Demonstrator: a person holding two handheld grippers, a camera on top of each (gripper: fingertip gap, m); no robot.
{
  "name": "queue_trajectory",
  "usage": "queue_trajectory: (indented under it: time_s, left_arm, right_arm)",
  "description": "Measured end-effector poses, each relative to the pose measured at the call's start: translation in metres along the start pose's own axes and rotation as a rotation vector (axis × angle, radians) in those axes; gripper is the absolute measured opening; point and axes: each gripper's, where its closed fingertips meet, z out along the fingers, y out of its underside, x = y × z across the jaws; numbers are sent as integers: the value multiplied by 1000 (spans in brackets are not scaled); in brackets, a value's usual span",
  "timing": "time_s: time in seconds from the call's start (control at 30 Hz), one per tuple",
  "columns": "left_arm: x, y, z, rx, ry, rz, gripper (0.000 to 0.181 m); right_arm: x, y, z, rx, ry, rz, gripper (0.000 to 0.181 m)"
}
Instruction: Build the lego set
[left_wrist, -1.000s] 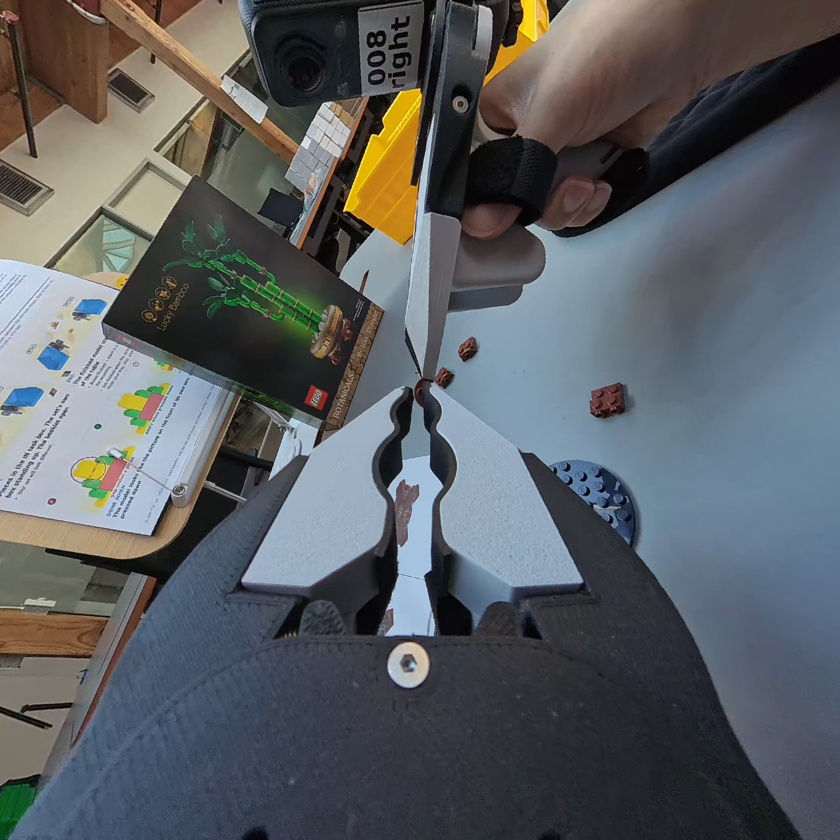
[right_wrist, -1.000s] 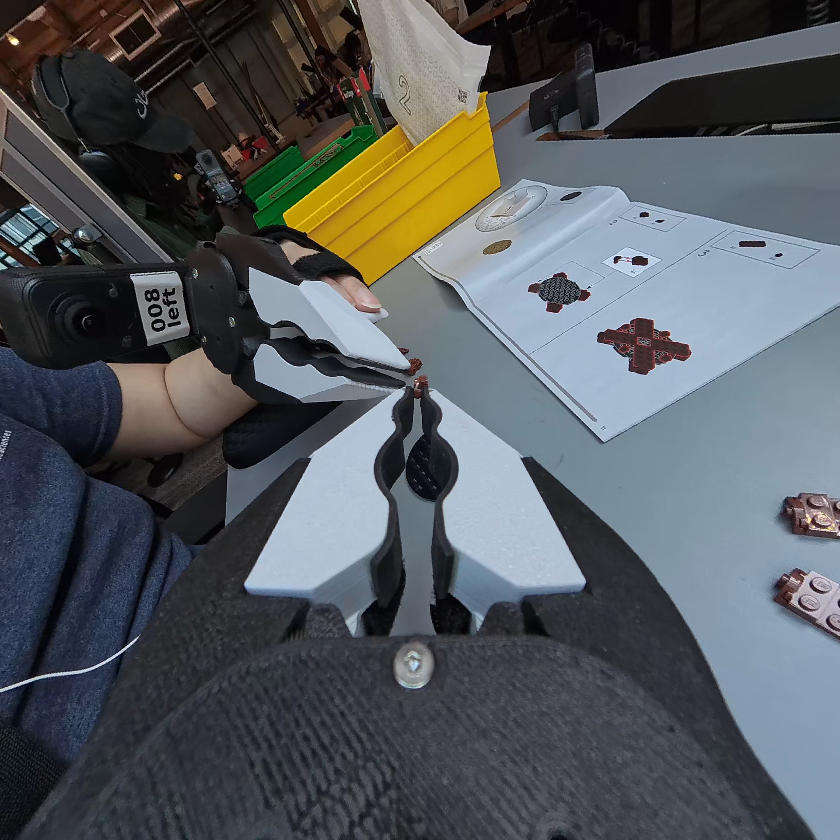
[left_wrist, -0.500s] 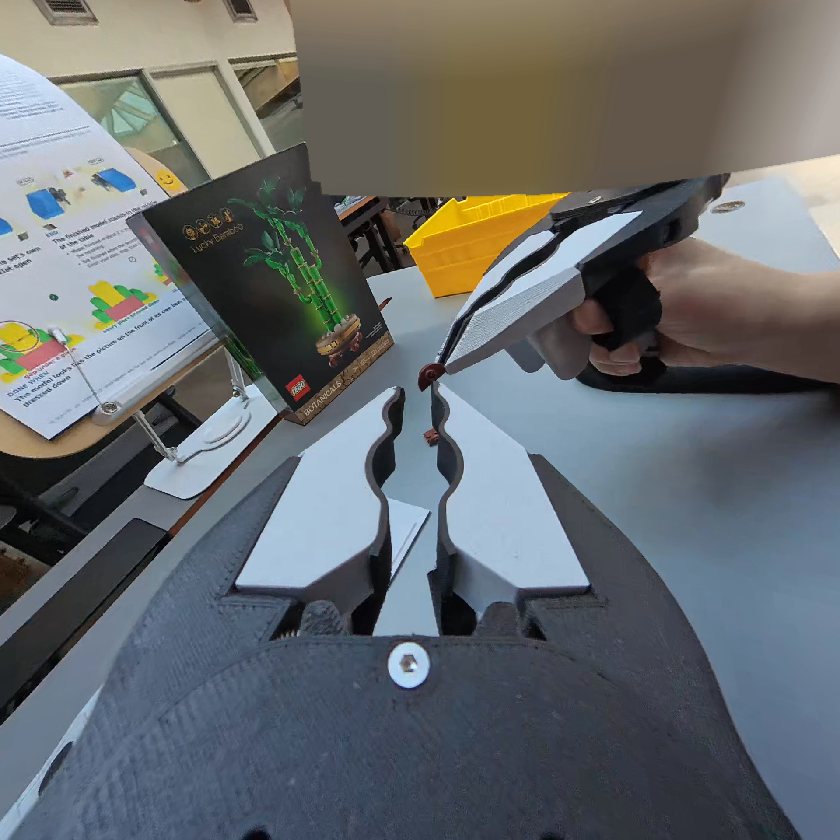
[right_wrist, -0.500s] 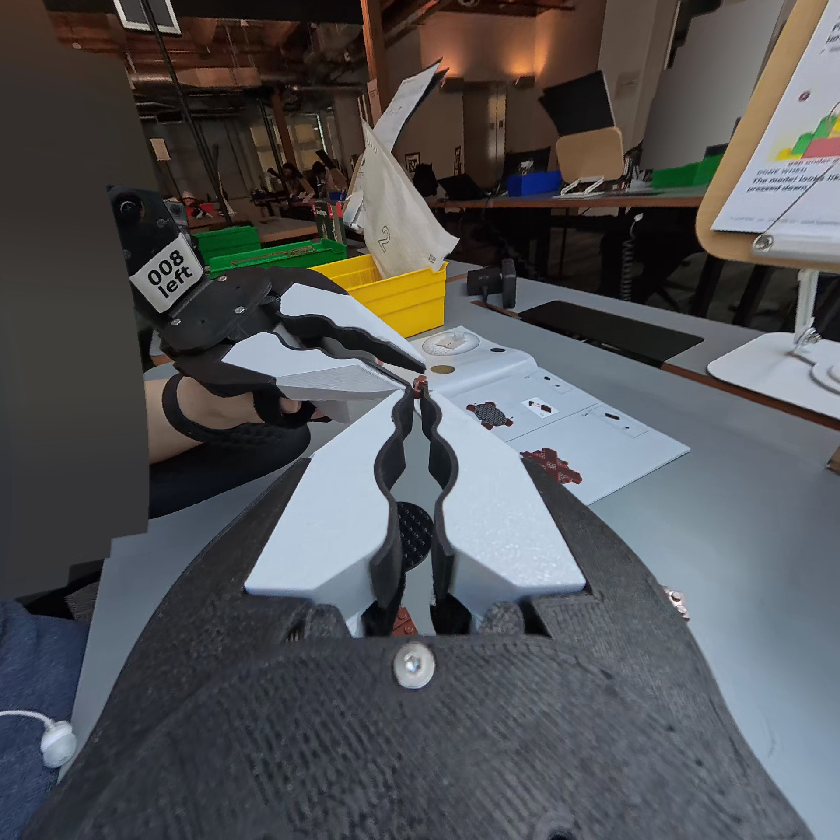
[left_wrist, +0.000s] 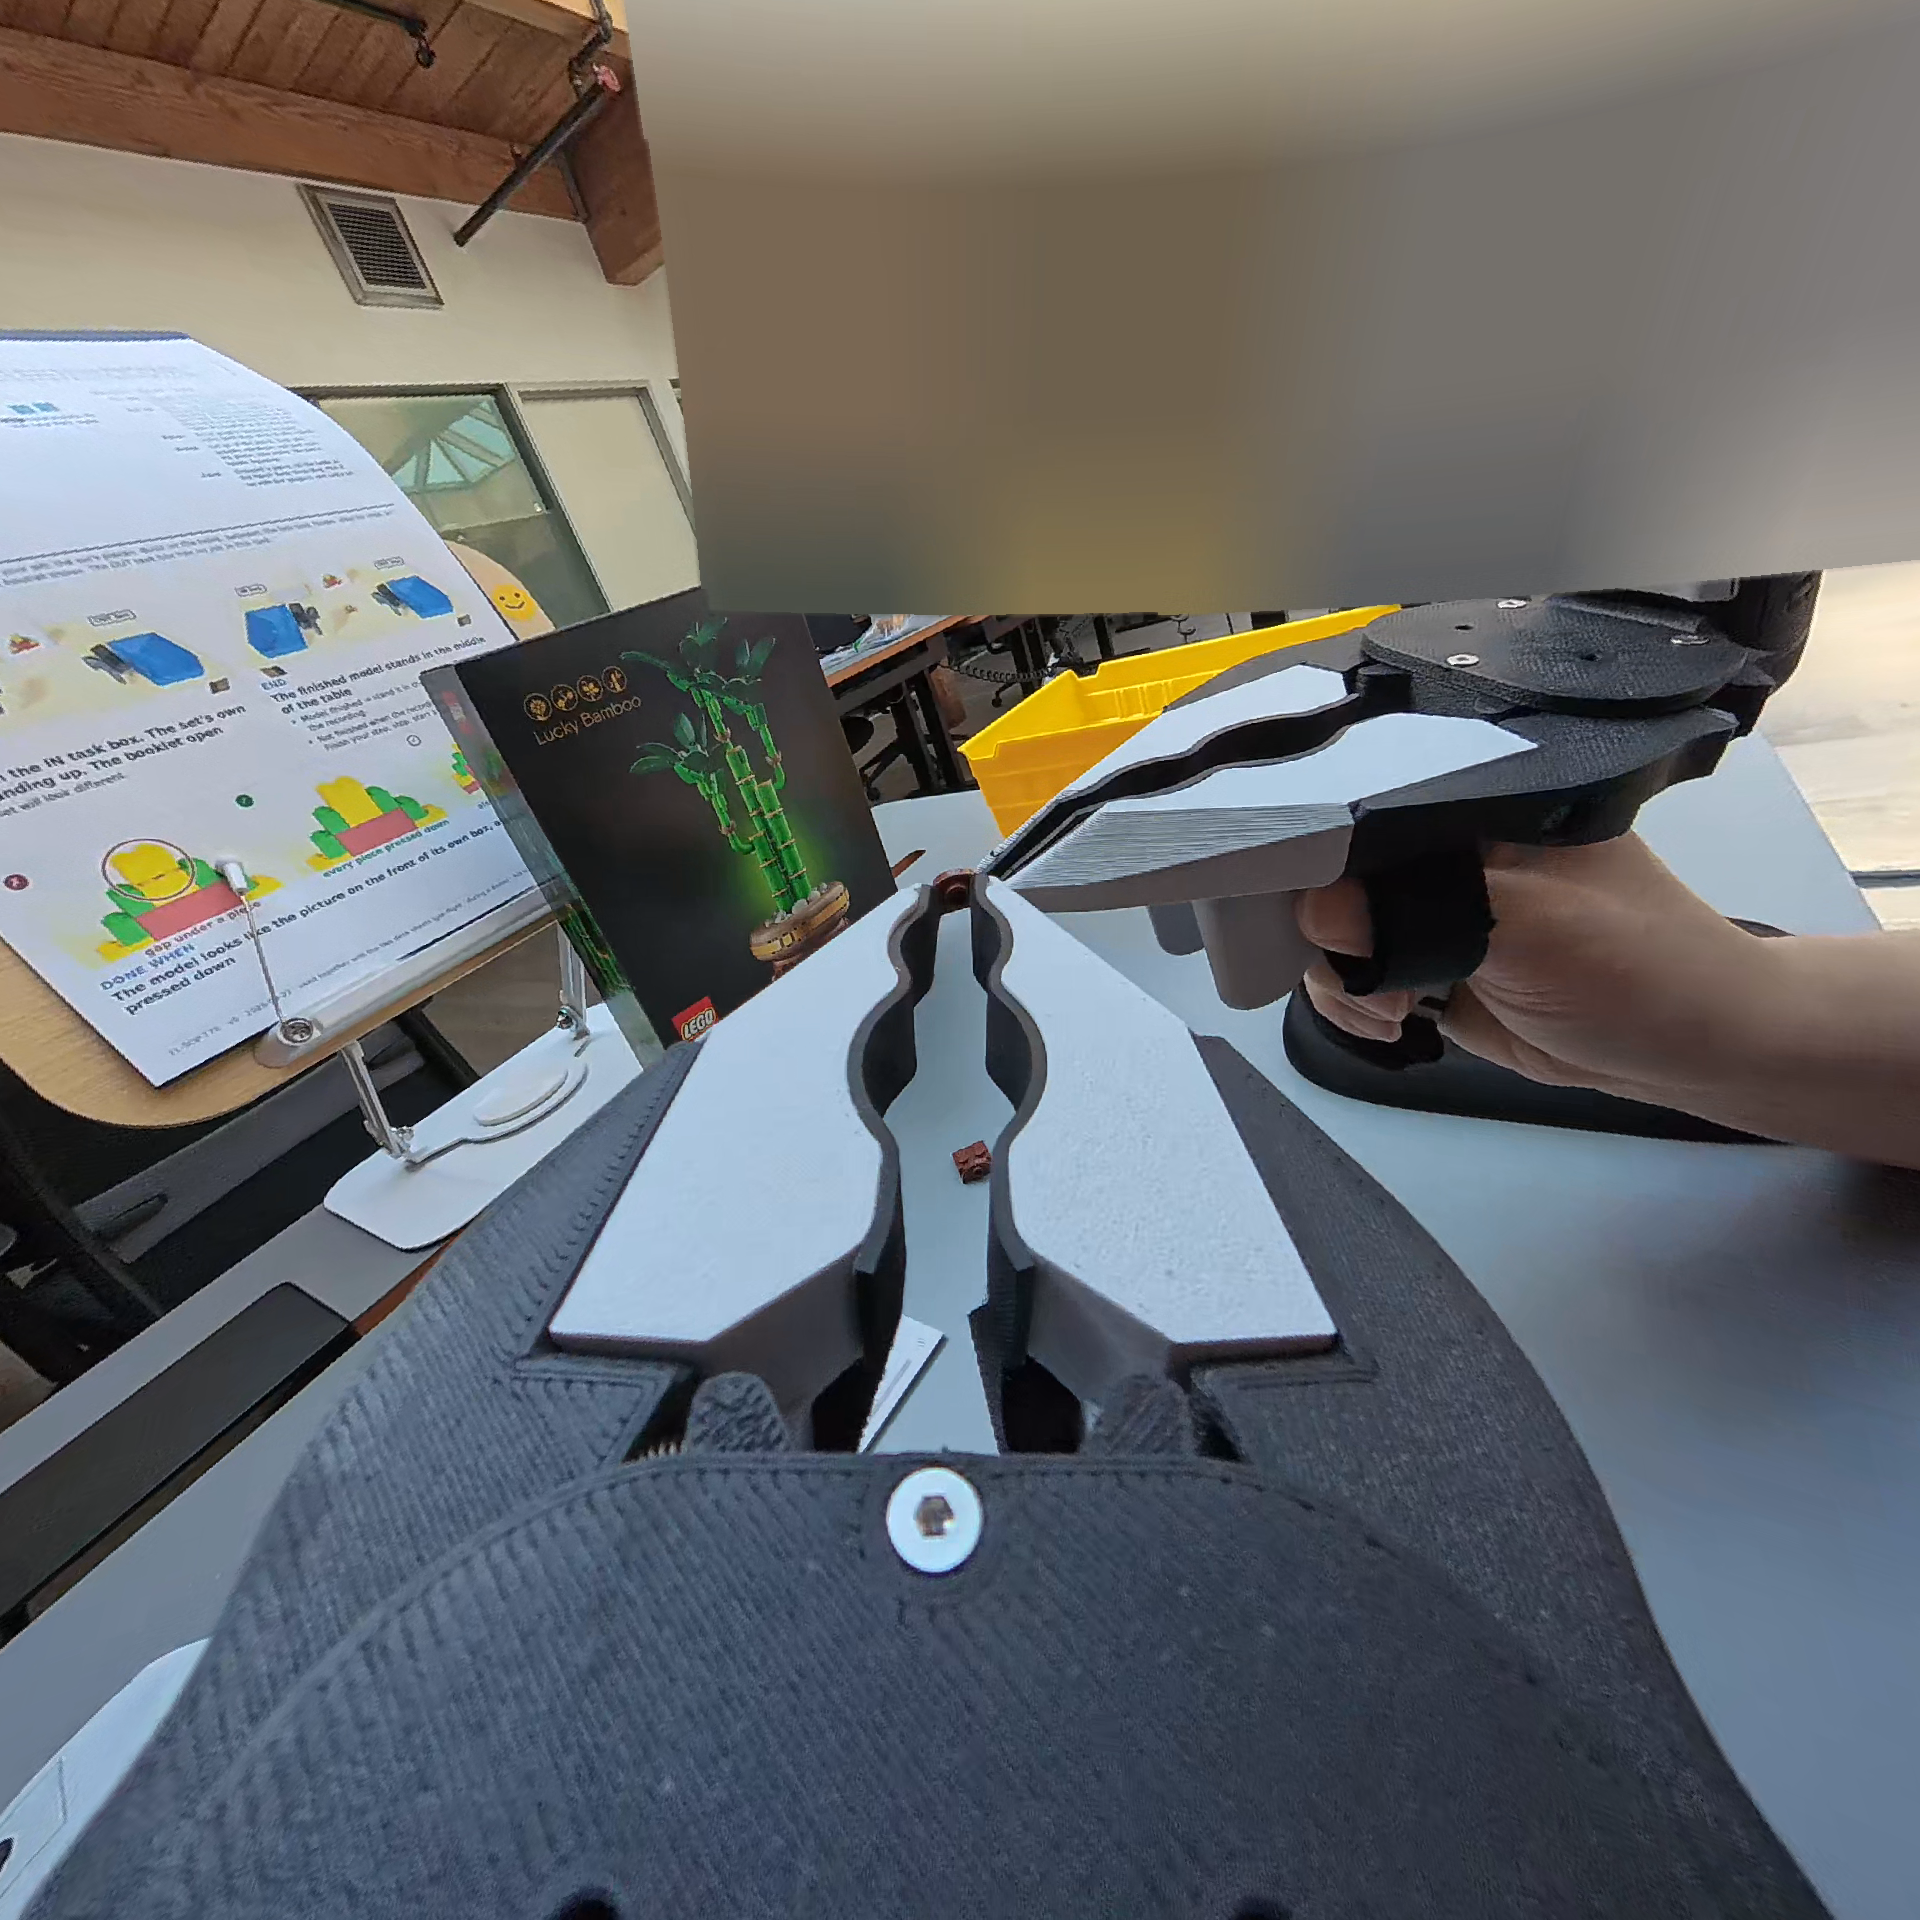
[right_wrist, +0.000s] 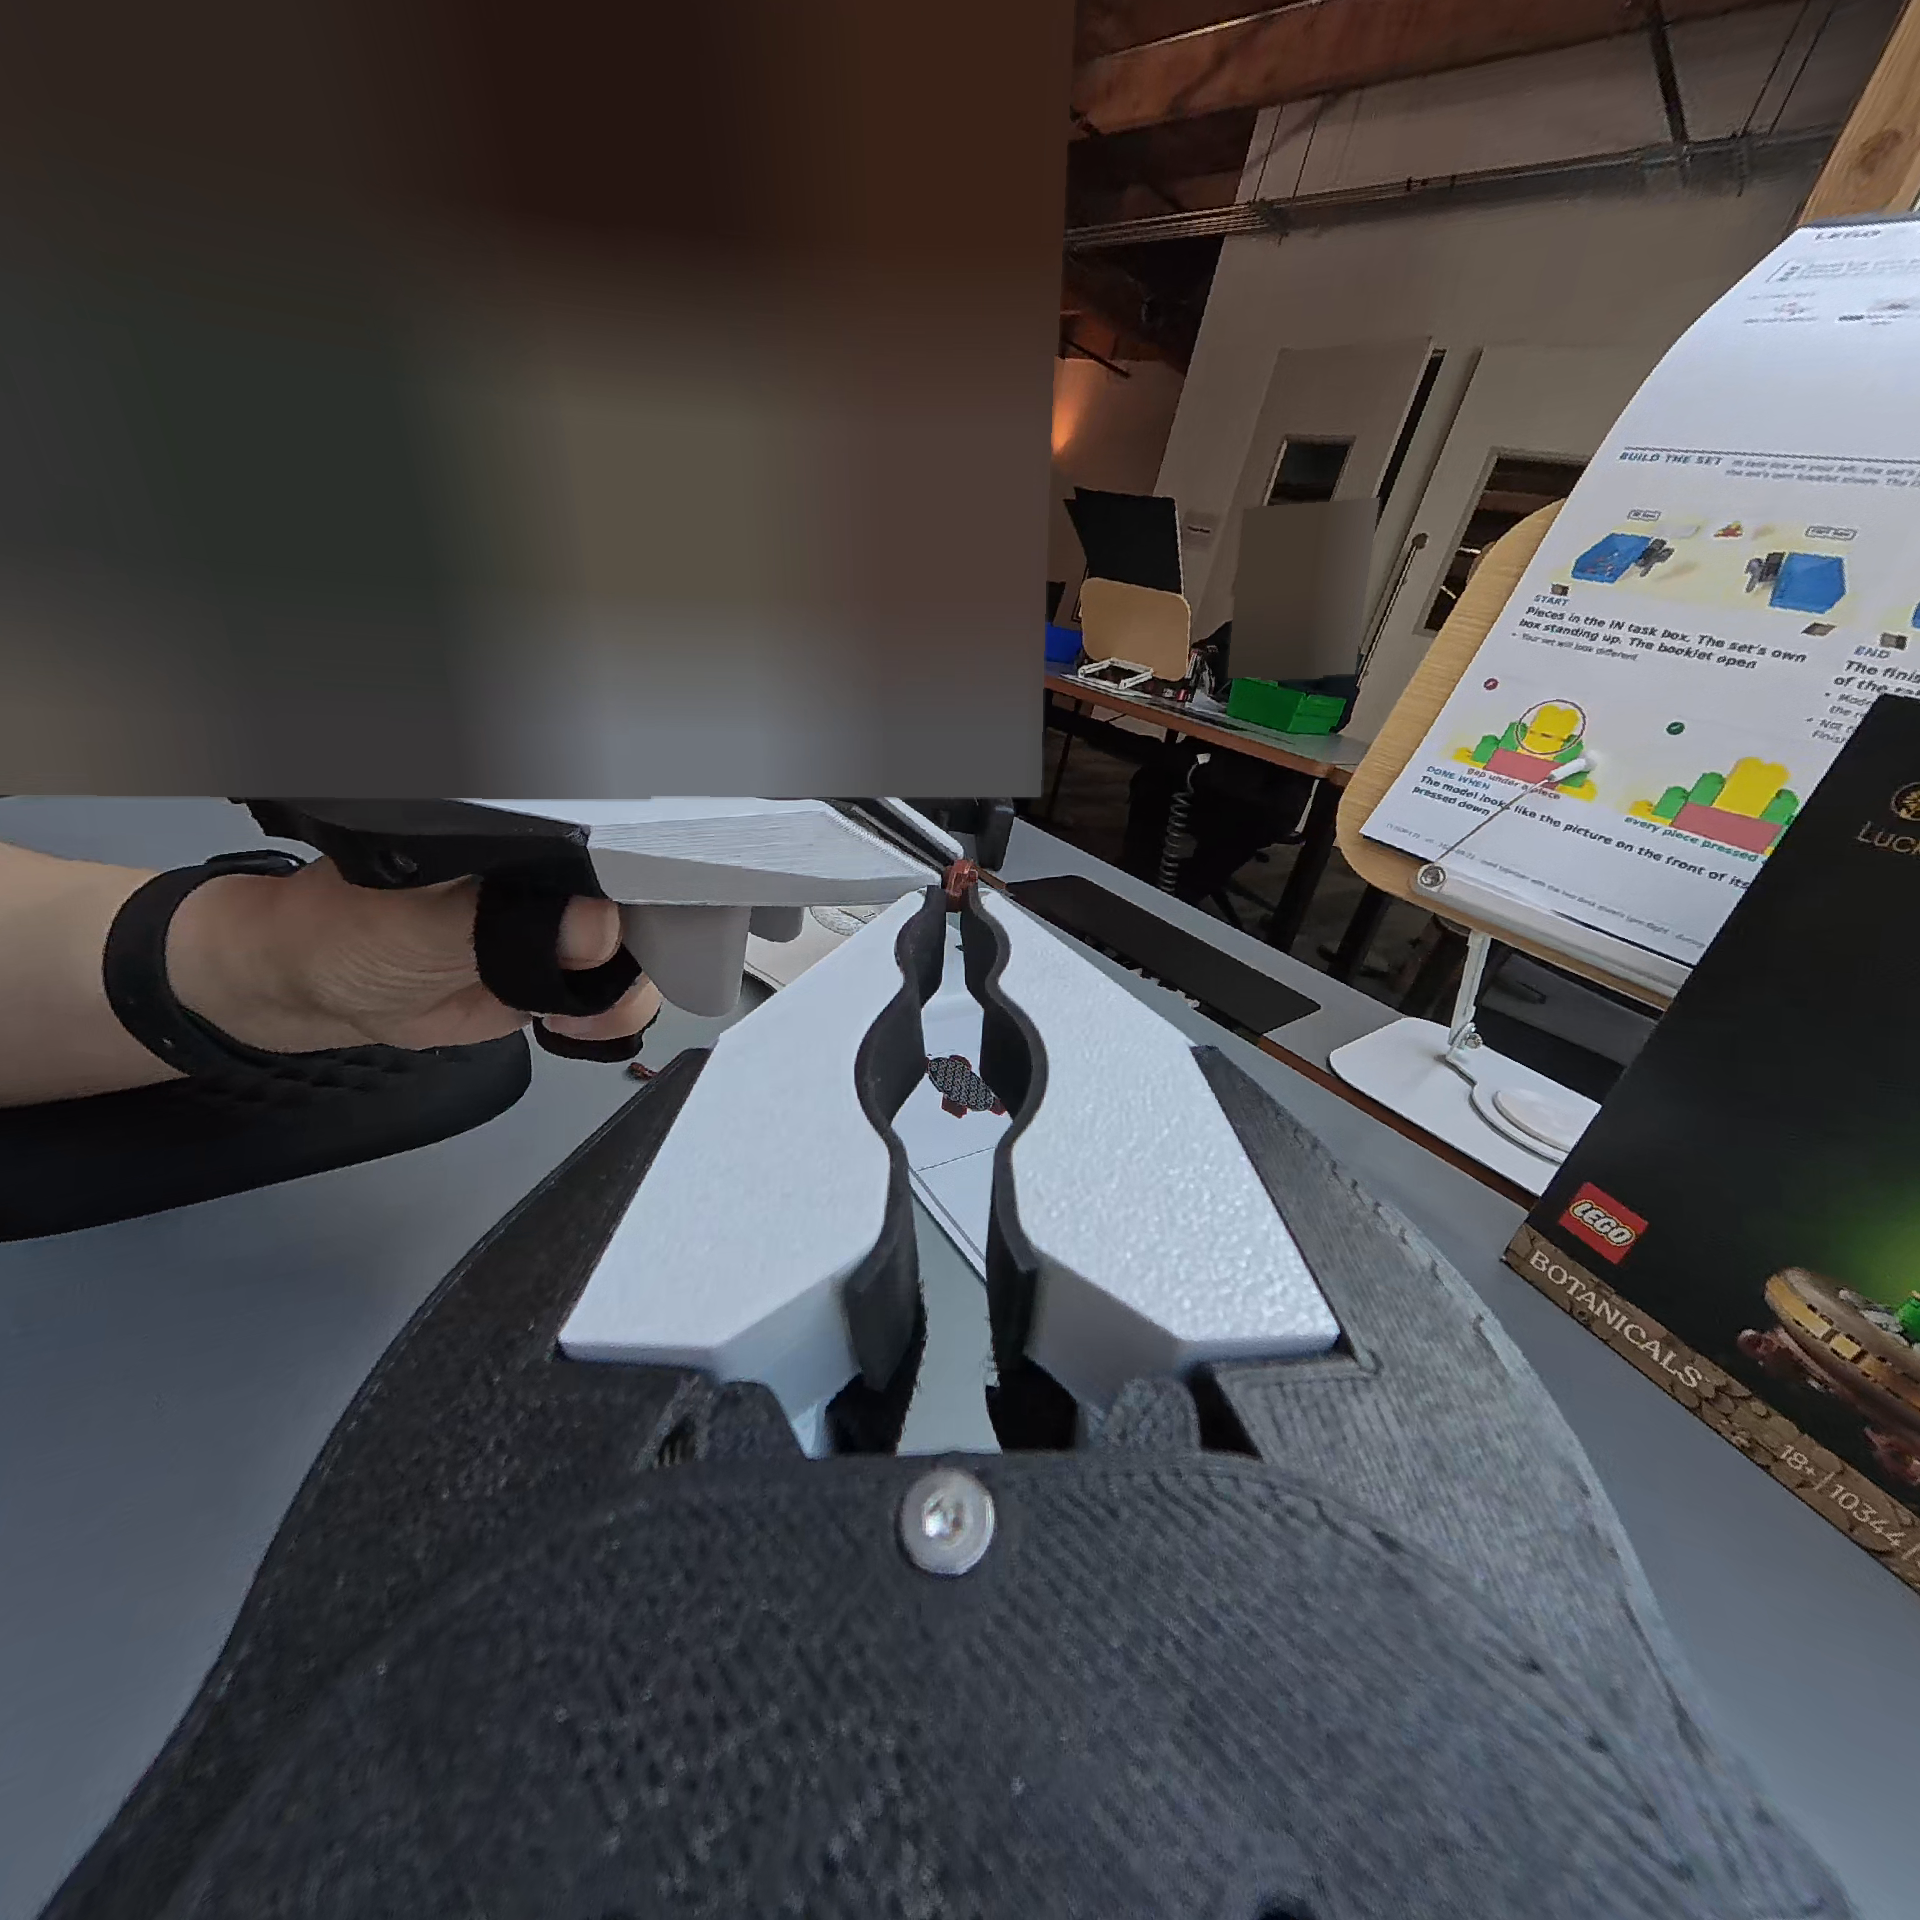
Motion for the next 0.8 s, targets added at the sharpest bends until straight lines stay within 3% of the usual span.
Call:
queue_trajectory:
  time_s: [0.43,0.8]
  left_arm:
    - [5,-12,-7,81,28,32,2]
    - [11,-5,-11,77,64,123,2]
  right_arm:
    - [-10,-13,-4,101,-46,-83,3]
    - [-24,-7,-8,76,-263,31,44]
